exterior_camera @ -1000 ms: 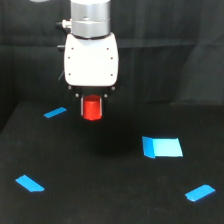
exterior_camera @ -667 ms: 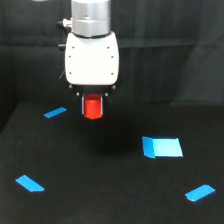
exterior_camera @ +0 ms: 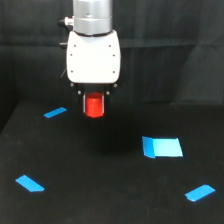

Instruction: Pick up the red object from the table

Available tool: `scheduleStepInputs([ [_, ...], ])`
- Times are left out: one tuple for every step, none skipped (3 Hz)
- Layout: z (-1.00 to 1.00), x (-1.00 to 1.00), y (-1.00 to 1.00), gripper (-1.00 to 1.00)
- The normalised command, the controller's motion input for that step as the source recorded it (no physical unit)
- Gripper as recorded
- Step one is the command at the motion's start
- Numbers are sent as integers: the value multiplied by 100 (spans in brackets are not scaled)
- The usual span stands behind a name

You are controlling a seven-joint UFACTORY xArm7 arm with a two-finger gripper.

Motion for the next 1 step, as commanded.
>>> scheduleStepInputs([
  [7, -5, 8, -100],
])
